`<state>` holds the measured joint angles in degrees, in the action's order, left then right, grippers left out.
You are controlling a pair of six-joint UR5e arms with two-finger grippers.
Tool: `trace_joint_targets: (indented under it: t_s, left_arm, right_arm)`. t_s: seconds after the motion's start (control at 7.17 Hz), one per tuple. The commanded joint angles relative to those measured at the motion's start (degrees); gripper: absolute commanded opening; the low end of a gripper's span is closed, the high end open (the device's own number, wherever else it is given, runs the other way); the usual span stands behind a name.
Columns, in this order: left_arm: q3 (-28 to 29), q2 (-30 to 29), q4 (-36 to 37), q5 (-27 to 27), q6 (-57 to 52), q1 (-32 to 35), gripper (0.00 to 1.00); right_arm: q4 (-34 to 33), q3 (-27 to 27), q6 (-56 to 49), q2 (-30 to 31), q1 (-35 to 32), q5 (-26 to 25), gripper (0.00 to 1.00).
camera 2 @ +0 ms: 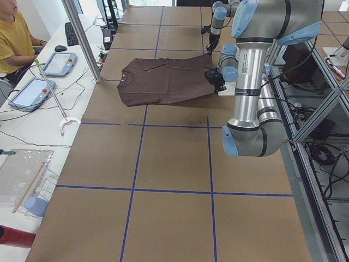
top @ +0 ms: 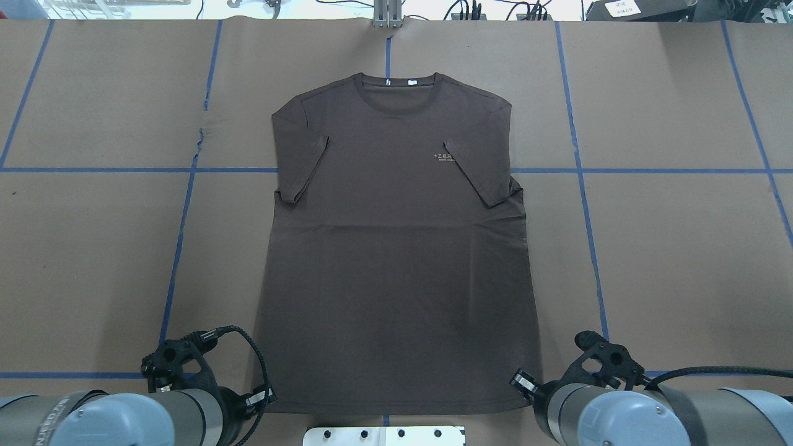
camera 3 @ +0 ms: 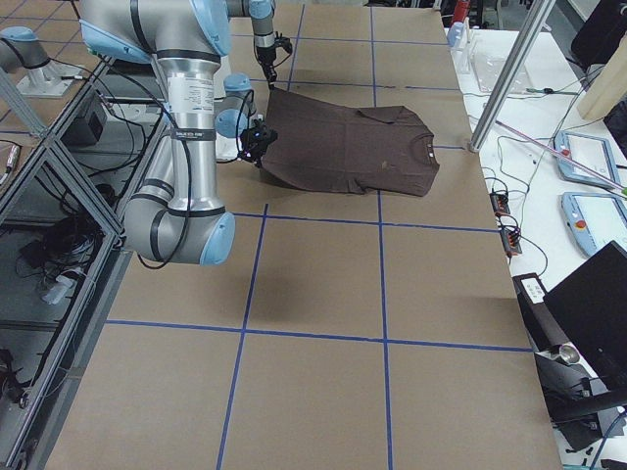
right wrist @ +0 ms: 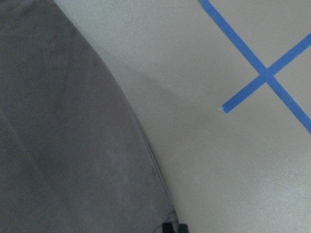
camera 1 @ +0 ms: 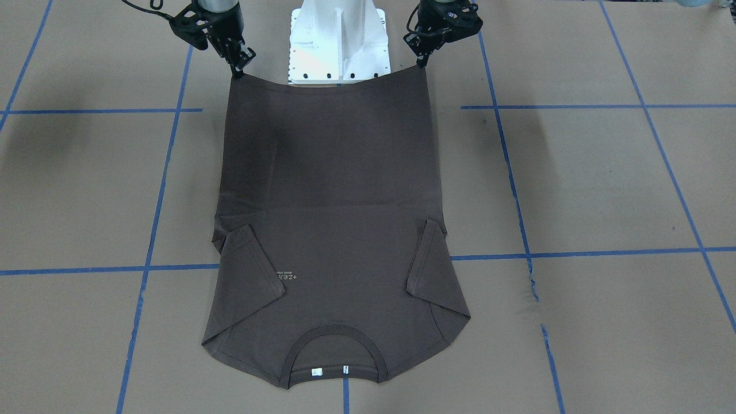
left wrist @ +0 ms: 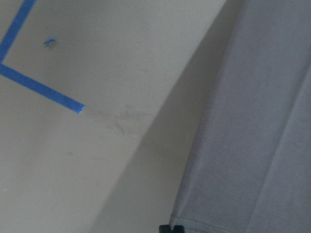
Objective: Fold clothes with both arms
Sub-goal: 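Lift the hem with both grippers and fold it toward the collar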
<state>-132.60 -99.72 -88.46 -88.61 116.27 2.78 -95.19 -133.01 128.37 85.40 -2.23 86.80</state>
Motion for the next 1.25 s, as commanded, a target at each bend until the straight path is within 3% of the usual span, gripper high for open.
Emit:
trace_joint_targets:
  t_s: [0.0, 0.28, 0.56, 0.84, 1.12]
  left_arm:
    - [-3.09, 0.05, 1.27, -0.16, 2.64, -0.75, 0.0]
    - [-3.55, -0.3, 1.01, -0.87, 2.38, 0.73, 0.0]
    - [-0.83, -3.26, 1.0, -0.95, -3.81, 8.25, 0.0]
    - [6.34, -8.43, 0.74, -1.22, -13.84, 18.96, 0.0]
    - [17.06, -13.9, -1.78, -1.04, -20.26, 26.19, 0.0]
  right_arm:
    - [-4.72, -5.4, -0.05, 0.2, 0.03, 1.08, 0.0]
    - [-5.01, -5.25, -1.45, -1.46, -5.39, 1.44, 0.0]
    - [-5.1, -1.93, -10.02, -5.84, -11.97, 1.44, 0.0]
    - [-5.1, 8.05, -20.73, -12.76, -22.5, 6.68, 0.0]
    - [-4.4, 19.66, -30.67, -19.36, -30.43, 8.12, 0.0]
